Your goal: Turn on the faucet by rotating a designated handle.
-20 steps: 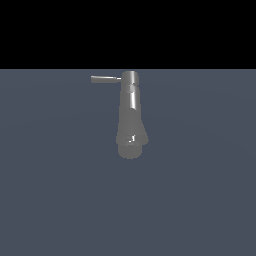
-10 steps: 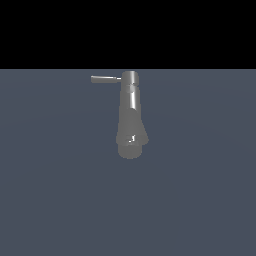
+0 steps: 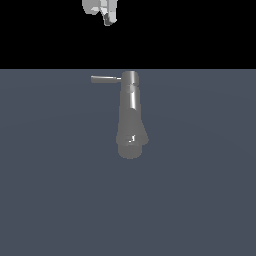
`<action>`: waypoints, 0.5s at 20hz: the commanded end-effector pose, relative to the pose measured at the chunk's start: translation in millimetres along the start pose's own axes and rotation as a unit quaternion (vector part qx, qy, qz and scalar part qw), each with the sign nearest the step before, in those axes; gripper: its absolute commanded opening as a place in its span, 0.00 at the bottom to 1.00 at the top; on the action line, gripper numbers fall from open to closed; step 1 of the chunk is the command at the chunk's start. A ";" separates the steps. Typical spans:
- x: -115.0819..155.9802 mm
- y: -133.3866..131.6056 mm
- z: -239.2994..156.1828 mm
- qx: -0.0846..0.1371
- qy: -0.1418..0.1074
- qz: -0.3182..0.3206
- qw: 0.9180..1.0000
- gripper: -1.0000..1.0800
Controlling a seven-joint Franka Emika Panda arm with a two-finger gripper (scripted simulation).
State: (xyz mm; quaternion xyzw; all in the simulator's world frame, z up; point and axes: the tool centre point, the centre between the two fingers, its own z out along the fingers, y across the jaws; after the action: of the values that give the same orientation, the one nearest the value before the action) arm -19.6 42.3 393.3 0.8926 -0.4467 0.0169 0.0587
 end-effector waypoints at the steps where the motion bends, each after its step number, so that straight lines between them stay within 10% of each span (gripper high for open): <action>1: 2.4 -12.9 10.7 0.000 -0.002 0.027 1.000 0.00; 10: 8.1 -56.7 52.2 0.001 -0.016 0.121 0.993 0.00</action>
State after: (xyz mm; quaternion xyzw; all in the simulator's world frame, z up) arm 23.3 60.4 344.9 0.8412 -0.5382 0.0113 0.0502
